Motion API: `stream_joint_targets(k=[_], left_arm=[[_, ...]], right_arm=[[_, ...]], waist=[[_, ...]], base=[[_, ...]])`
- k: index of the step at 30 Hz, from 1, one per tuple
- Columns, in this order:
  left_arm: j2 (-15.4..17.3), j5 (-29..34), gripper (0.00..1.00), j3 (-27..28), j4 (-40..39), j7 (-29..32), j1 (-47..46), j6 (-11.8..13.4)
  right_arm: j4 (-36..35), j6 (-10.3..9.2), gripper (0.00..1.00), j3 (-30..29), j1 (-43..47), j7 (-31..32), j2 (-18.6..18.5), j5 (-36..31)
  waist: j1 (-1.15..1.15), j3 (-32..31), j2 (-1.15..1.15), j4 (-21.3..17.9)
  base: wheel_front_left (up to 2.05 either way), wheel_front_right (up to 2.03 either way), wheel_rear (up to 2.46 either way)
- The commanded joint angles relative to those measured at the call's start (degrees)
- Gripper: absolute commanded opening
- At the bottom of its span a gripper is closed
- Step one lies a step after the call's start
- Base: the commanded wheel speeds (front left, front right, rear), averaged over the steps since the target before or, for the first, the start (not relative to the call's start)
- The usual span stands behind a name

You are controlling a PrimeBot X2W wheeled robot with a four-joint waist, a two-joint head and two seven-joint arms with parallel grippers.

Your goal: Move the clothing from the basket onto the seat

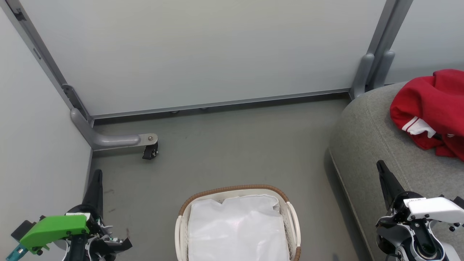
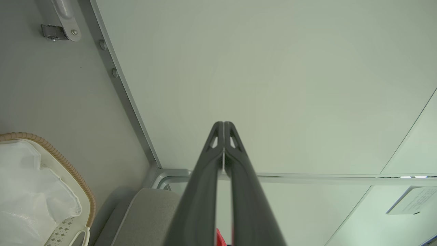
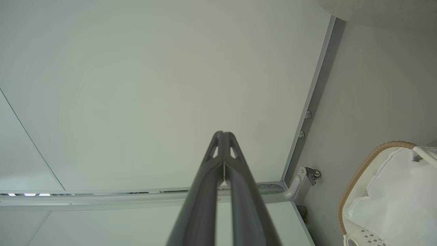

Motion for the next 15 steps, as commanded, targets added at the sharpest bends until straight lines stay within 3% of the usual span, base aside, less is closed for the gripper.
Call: stream_joint_targets(k=[1, 15], left_arm=[[0.27, -0.20, 0.00, 0.13, -0.10, 0.26, -0.64, -0.37], [0.27, -0.20, 0.00, 0.13, -0.11, 0.26, -0.64, -0.37]], right_arm=[[-0.19, 0.00, 0.00, -0.09, 0.46, 0.15, -0.34, 0.18], [-0.19, 0.00, 0.00, -0.09, 0.46, 0.14, -0.34, 0.18]], waist=[[0.00, 0.00, 0.00, 0.00], [0.00, 0.00, 0.00, 0.00]], base=[[0.00, 0.00, 0.00], [0.00, 0.00, 0.00]])
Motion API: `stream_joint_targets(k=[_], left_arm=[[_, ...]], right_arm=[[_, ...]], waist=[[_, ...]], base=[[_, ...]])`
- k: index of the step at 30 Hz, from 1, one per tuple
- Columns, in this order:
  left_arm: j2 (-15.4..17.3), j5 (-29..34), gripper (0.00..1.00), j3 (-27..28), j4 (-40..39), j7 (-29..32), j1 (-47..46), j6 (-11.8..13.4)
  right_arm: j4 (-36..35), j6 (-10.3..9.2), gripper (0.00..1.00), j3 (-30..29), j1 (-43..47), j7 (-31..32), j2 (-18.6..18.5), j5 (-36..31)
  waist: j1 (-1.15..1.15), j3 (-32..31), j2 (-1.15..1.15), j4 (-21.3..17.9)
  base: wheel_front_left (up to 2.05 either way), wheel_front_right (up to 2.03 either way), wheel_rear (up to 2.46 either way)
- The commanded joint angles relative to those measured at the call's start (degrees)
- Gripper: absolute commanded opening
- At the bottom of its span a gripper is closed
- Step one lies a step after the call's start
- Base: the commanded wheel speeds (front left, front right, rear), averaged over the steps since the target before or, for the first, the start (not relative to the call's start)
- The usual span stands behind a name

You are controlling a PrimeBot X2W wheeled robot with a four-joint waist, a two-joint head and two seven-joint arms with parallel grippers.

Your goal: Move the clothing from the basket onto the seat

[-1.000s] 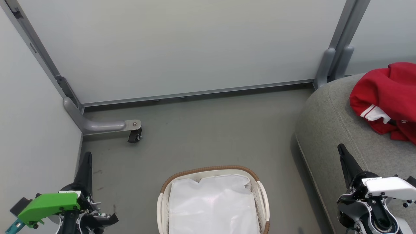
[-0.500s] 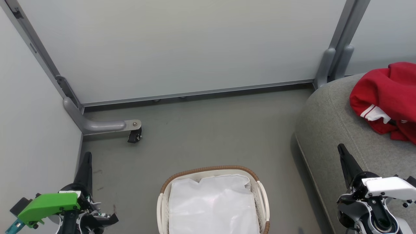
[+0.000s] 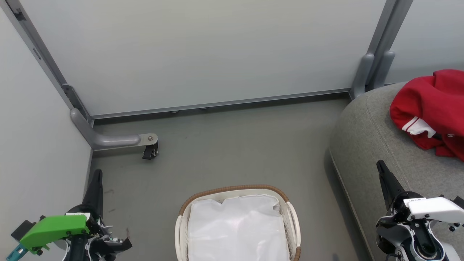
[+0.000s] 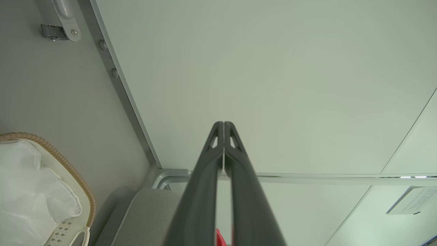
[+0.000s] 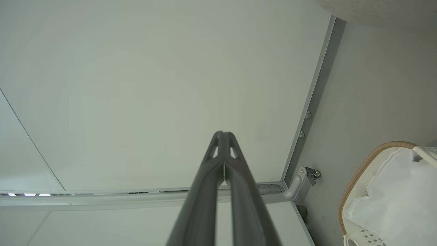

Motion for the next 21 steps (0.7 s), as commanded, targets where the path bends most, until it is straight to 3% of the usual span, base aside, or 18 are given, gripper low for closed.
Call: stream_joint_targets(k=[1, 21], left_arm=[[0.27, -0.20, 0.00, 0.13, -0.11, 0.26, -0.64, -0.37], [0.27, -0.20, 0.00, 0.13, -0.11, 0.25, -0.64, -0.37]], right_arm=[[-0.19, 0.00, 0.00, -0.09, 0.46, 0.14, -0.34, 0.18], [-0.19, 0.00, 0.00, -0.09, 0.46, 0.14, -0.33, 0.18]], waist=[[0.00, 0.00, 0.00, 0.00], [0.00, 0.00, 0.00, 0.00]], base=[[0.00, 0.00, 0.00], [0.00, 0.00, 0.00]])
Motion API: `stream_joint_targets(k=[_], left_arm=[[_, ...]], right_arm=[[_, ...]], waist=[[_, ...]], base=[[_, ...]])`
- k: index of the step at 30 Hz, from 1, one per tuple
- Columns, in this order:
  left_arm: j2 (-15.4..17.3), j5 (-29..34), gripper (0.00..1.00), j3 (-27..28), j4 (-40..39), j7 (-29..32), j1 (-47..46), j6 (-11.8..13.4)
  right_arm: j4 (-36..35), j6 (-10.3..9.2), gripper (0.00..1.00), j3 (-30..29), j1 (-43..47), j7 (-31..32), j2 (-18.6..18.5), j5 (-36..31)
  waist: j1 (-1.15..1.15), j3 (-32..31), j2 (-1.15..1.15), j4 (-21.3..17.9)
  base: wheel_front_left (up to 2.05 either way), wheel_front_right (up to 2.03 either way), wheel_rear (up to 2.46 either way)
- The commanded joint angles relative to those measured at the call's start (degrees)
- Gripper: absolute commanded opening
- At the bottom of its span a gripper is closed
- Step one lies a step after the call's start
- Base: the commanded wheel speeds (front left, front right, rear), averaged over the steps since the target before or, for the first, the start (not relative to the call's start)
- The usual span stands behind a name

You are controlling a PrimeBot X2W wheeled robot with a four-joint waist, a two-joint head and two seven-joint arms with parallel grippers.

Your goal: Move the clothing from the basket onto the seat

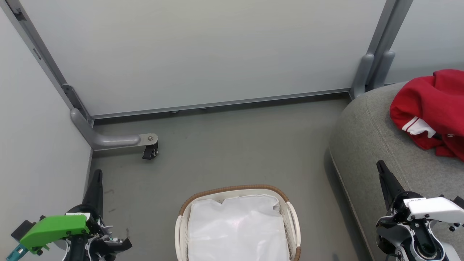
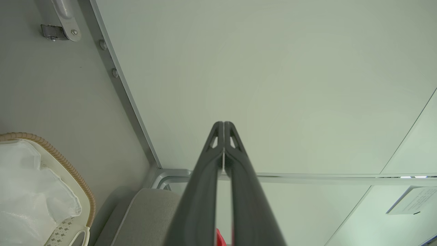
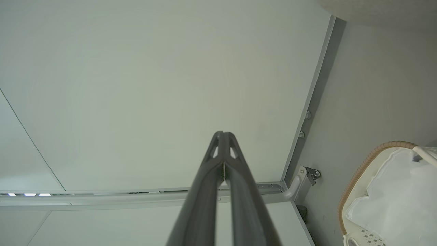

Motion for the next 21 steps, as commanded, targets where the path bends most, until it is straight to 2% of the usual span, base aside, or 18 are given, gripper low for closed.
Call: stream_joint_targets(k=[1, 21], left_arm=[[0.28, -0.20, 0.00, 0.13, -0.11, 0.25, -0.64, -0.37], [0.28, -0.20, 0.00, 0.12, -0.11, 0.25, -0.64, -0.37]], right_arm=[[-0.19, 0.00, 0.00, -0.09, 0.46, 0.14, -0.32, 0.18], [-0.18, 0.00, 0.00, -0.08, 0.46, 0.14, -0.32, 0.18]], waist=[[0.00, 0.00, 0.00, 0.00], [0.00, 0.00, 0.00, 0.00]], base=[[0.00, 0.00, 0.00], [0.00, 0.00, 0.00]])
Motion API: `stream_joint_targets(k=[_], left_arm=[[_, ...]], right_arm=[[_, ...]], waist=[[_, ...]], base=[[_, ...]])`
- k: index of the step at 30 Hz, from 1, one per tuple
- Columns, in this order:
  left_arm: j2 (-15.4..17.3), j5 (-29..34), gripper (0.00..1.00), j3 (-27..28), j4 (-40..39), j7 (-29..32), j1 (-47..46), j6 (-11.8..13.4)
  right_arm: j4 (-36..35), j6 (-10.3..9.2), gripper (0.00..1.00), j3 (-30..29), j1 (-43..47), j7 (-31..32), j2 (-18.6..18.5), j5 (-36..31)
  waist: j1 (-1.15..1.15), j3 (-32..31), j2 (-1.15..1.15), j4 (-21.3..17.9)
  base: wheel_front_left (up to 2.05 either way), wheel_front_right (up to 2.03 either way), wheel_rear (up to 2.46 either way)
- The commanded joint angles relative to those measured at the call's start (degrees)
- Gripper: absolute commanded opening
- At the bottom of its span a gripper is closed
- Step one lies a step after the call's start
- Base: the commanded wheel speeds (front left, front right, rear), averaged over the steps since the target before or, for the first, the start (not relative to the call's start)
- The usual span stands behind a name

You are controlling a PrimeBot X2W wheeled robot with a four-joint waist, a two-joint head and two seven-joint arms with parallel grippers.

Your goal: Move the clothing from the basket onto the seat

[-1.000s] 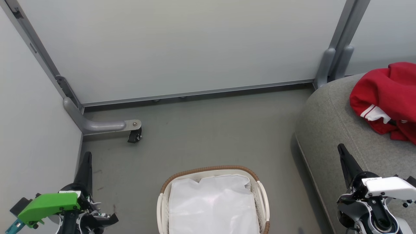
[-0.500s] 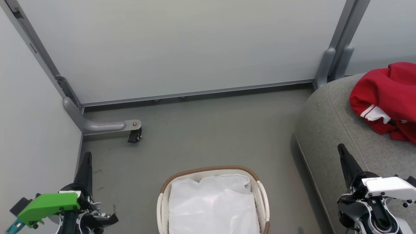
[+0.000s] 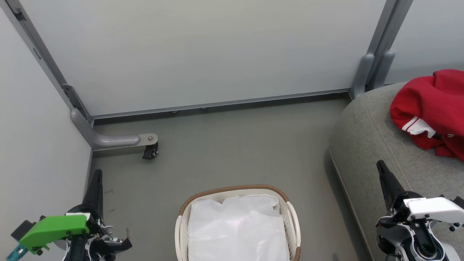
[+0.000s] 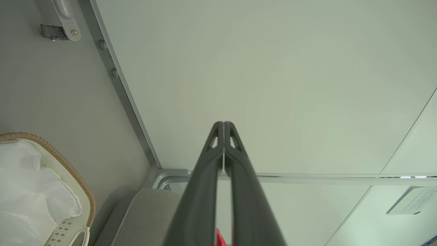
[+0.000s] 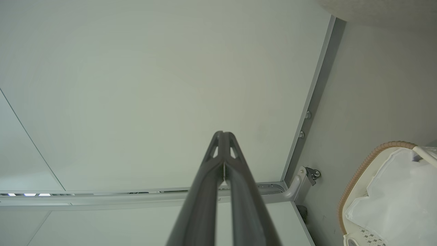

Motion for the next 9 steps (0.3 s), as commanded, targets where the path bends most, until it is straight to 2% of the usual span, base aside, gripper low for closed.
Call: stream_joint_targets(k=[1, 9], left_arm=[[0.27, -0.20, 0.00, 0.12, -0.10, 0.25, -0.64, -0.37], [0.27, -0.20, 0.00, 0.12, -0.10, 0.25, -0.64, -0.37]], right_arm=[[-0.17, 0.00, 0.00, -0.08, 0.46, 0.14, -0.32, 0.18], [-0.17, 0.00, 0.00, -0.08, 0.46, 0.13, -0.32, 0.18]], waist=[[0.00, 0.00, 0.00, 0.00], [0.00, 0.00, 0.00, 0.00]], base=[[0.00, 0.00, 0.00], [0.00, 0.00, 0.00]])
